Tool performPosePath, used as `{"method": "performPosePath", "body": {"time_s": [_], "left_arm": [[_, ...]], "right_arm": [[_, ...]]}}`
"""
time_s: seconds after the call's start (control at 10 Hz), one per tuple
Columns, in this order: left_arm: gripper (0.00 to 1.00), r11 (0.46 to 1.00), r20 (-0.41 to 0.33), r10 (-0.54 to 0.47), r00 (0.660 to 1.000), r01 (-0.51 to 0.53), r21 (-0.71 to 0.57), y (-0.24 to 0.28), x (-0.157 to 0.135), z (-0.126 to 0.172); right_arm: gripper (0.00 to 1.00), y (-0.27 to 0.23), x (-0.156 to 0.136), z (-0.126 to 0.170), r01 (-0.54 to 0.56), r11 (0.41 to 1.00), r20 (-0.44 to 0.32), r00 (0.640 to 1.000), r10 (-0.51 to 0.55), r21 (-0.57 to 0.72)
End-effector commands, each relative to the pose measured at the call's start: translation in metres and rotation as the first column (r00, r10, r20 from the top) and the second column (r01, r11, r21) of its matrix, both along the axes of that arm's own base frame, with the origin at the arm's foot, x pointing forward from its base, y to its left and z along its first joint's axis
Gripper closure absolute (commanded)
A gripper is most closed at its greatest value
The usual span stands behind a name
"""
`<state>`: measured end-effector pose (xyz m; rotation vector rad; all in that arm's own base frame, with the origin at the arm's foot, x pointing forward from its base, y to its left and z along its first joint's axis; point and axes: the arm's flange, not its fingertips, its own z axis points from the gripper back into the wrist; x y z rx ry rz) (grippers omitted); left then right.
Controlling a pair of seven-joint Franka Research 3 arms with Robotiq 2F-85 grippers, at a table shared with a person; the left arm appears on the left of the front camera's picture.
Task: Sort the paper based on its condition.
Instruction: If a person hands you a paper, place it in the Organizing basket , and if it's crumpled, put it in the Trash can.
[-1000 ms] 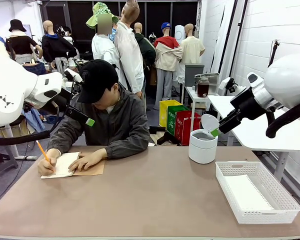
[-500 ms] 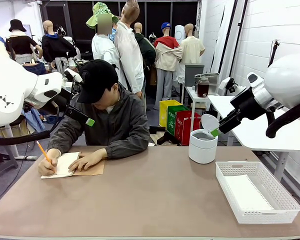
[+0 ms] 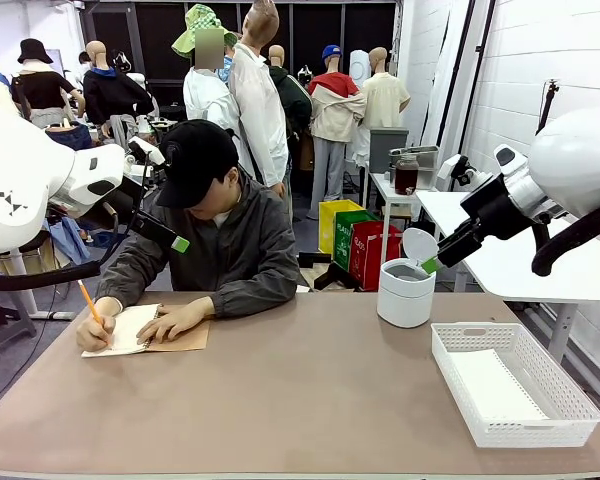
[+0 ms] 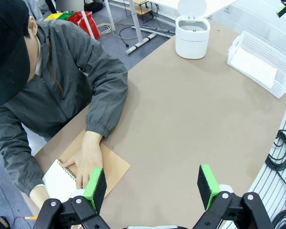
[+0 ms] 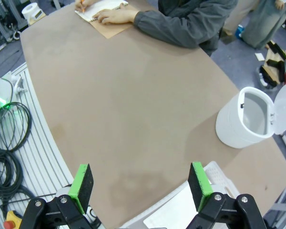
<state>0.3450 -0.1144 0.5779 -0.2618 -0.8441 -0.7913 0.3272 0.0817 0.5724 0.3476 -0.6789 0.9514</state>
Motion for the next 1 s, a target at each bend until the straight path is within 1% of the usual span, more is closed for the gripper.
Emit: {"method": "performPosePath", "body": {"time_s": [0.0,0.9], "left_arm": [[0.00,1.000,-0.009,-0.002,1.000,0.002,-0.002,0.0013,0.0003,0.0006],[0.00,1.000,-0.009,-0.002,1.000,0.002,-0.002,0.0013,0.0003,0.0006]], "right_arm": [[0.00,0.0003,0.0007,0.0008,-0.006,1.000,-0.001,1.000,0.006,-0.003],[0.00,0.0003,0.0007,0.0008,-0.006,1.000,-0.001,1.000,0.006,-0.003]]}}
